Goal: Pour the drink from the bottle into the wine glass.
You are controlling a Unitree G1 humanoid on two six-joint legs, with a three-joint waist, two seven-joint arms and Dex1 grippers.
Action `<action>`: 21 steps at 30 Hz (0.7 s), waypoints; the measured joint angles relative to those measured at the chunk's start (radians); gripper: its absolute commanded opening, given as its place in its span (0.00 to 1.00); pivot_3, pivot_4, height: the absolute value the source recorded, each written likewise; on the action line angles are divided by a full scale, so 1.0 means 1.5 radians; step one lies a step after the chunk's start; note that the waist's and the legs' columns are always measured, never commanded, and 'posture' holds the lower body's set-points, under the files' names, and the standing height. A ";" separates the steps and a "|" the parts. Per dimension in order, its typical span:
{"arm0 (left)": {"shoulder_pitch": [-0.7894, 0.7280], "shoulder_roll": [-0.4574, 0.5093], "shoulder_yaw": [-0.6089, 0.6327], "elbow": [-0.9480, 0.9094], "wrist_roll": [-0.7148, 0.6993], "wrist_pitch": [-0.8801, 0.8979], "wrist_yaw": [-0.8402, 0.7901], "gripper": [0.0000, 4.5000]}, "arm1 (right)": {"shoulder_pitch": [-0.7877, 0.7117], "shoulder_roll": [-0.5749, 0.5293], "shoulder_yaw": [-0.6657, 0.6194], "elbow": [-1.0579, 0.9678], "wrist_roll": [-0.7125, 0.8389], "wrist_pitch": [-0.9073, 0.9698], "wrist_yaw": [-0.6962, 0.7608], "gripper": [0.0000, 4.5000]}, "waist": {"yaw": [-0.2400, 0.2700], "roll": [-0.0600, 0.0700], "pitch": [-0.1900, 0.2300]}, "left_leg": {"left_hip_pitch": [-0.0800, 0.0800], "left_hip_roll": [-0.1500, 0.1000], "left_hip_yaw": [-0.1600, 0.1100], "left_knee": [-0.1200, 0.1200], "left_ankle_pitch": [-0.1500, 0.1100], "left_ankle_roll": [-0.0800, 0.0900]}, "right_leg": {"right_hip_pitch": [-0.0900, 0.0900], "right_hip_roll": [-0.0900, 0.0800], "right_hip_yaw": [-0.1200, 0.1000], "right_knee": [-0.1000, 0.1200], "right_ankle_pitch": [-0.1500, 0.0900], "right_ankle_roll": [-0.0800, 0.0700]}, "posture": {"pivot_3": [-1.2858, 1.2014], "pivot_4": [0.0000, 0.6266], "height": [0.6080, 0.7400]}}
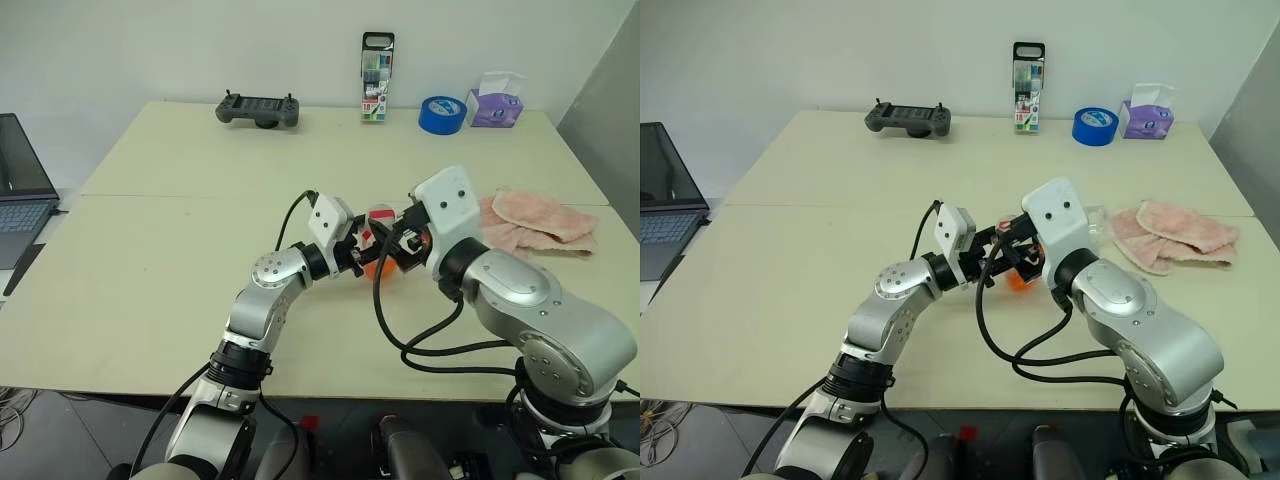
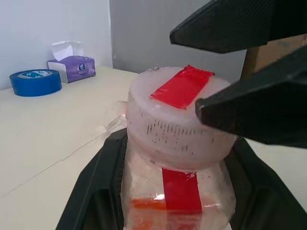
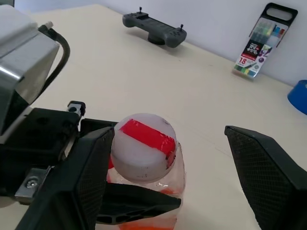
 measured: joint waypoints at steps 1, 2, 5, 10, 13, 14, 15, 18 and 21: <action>-0.001 -0.001 0.000 0.001 0.000 -0.001 0.000 0.48 | 0.000 0.005 0.006 0.008 -0.005 0.000 0.000 0.87 | 0.000 0.000 0.000 | 0.000 0.000 0.000 0.000 0.000 0.000 | 0.000 0.000 0.000 0.000 0.000 0.000 | 0.52 0.24 1.00; -0.001 -0.002 0.000 0.001 0.000 -0.002 0.000 0.48 | 0.000 0.009 0.012 0.015 -0.010 0.000 0.000 0.87 | 0.000 0.000 0.000 | 0.000 0.000 0.000 0.000 0.000 0.000 | 0.000 0.000 0.000 0.000 0.000 0.000 | 0.52 0.24 1.00; -0.002 -0.002 0.000 0.001 0.000 -0.007 0.000 0.48 | 0.000 0.019 0.013 0.025 -0.018 -0.002 -0.002 0.87 | 0.000 0.000 0.000 | 0.000 0.000 0.000 0.000 0.000 0.000 | 0.000 0.000 0.000 0.000 0.000 0.000 | 0.52 0.24 1.00; -0.002 -0.001 0.000 0.001 0.001 -0.011 0.001 0.48 | 0.000 0.066 0.005 0.048 -0.042 -0.002 -0.019 0.83 | -0.001 0.000 0.000 | 0.000 0.000 0.000 0.000 0.000 0.000 | 0.000 0.000 0.000 0.000 0.000 0.000 | 0.52 0.24 1.00; -0.003 0.003 0.000 0.003 0.002 -0.011 0.003 0.48 | -0.001 0.079 0.006 0.052 -0.046 -0.002 -0.018 0.66 | -0.001 0.000 0.000 | 0.000 0.000 0.000 0.000 0.000 0.000 | 0.000 0.000 0.000 0.000 0.000 0.000 | 0.52 0.24 1.00; -0.004 0.004 0.000 0.003 0.002 -0.011 0.003 0.48 | -0.001 0.081 0.010 0.052 -0.046 -0.002 -0.017 0.58 | -0.001 0.000 0.000 | 0.000 0.000 0.000 0.000 0.000 0.000 | 0.000 0.000 0.000 0.000 0.000 0.000 | 0.52 0.24 1.00; -0.005 0.004 0.000 0.003 0.002 -0.011 0.004 0.48 | -0.002 0.084 0.012 0.052 -0.046 -0.002 -0.016 0.50 | -0.001 0.000 0.000 | 0.000 0.000 0.000 0.000 0.000 0.000 | 0.000 0.000 0.000 0.000 0.000 0.000 | 0.52 0.24 1.00; -0.010 0.005 0.000 0.004 0.003 -0.011 0.005 0.48 | -0.008 0.082 0.013 0.053 -0.048 -0.002 -0.016 0.42 | -0.001 0.000 0.000 | 0.000 0.000 0.000 0.000 0.000 0.000 | 0.000 0.000 0.000 0.000 0.000 0.000 | 0.52 0.24 1.00; -0.014 0.003 0.000 0.004 0.003 -0.012 0.011 0.48 | -0.018 0.066 0.013 0.057 -0.048 -0.006 -0.002 0.42 | -0.001 0.000 0.000 | 0.000 0.000 0.000 0.000 0.000 0.000 | 0.000 0.000 0.000 0.000 0.000 0.000 | 0.52 0.24 1.00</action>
